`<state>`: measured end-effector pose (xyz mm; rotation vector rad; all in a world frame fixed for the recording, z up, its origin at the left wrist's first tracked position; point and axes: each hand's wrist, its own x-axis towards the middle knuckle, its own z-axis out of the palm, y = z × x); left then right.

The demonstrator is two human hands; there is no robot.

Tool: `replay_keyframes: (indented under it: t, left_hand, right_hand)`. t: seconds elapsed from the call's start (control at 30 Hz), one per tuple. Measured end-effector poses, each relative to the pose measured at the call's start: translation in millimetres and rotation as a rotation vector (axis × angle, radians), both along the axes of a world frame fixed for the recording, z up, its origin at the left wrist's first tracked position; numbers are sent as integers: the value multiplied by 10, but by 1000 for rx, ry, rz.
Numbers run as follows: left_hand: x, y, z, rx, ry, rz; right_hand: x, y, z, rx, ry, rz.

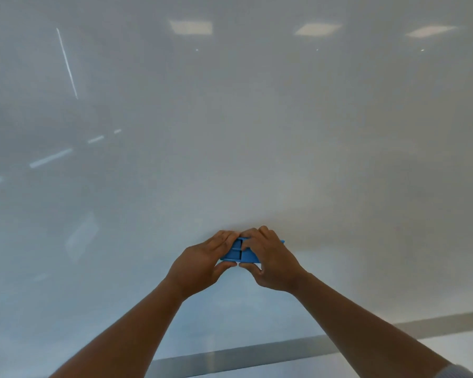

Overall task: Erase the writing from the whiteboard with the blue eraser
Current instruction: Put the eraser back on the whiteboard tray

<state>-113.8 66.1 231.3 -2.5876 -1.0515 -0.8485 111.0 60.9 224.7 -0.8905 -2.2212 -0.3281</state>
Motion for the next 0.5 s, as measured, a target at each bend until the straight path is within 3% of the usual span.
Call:
replay_keyframes:
  t: [0.2, 0.5]
  left_hand:
    - [181, -86, -443, -155, -24, 31]
    - [379, -154, -964, -314, -2, 116]
  right_hand:
    - [201, -127, -317, -192, -11, -22]
    - [562, -217, -858, -283, -66, -92]
